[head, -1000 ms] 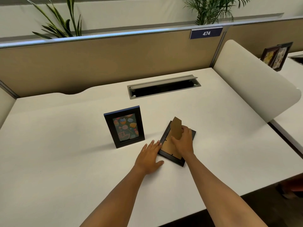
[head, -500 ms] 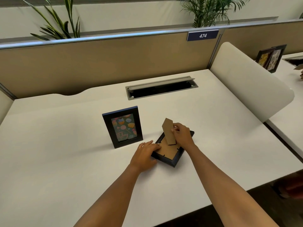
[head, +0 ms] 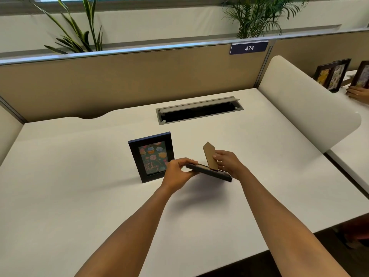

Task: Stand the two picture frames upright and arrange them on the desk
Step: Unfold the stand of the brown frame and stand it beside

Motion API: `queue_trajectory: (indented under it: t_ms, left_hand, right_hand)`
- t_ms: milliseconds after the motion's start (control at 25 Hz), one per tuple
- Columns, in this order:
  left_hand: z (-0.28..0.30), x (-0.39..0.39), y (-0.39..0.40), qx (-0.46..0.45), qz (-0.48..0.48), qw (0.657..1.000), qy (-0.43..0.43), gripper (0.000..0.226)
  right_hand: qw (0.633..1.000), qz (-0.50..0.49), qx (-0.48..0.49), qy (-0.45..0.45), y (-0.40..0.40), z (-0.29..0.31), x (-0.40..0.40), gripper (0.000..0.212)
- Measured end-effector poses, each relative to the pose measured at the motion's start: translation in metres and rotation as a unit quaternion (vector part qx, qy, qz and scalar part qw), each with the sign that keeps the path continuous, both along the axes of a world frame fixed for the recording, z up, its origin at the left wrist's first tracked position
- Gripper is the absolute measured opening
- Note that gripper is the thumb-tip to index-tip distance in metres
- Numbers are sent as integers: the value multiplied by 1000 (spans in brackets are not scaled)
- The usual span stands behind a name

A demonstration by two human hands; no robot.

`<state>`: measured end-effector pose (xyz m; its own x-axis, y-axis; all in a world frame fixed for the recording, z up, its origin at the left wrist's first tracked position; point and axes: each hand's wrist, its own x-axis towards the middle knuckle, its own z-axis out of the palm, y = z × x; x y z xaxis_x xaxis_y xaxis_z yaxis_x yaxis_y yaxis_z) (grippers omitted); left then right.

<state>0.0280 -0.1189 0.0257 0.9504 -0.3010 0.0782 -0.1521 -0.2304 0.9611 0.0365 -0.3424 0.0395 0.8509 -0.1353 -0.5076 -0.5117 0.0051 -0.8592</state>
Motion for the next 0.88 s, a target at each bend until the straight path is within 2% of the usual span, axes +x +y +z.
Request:
queue_trajectory:
  t_ms: [160, 320, 480, 520, 600, 720, 880]
  left_hand:
    - [9, 5, -10, -16, -2, 1000, -12, 15]
    - [10, 5, -12, -26, 4, 999, -28, 16]
    - [11, 9, -17, 1, -3, 999, -39, 14]
    - [12, 9, -18, 4, -7, 999, -43, 16]
    - [14, 10, -20, 9, -8, 999, -50, 18]
    - [12, 12, -28, 14, -2, 999, -44, 22]
    - [1, 13, -35, 44, 32, 998, -32, 24]
  right_hand:
    - [999, 1, 13, 40, -5, 0, -1, 31]
    - [998, 2, 47, 36, -9, -5, -4, 21]
    - [985, -133, 109, 4, -8, -18, -15, 22]
    - [980, -173, 93, -18, -9, -25, -19, 23]
    - [977, -205, -6, -56, -7, -39, -34, 29]
    - [967, -169, -157, -106, 2, -58, -58, 43]
    - [961, -130, -172, -175, 15, -66, -70, 46]
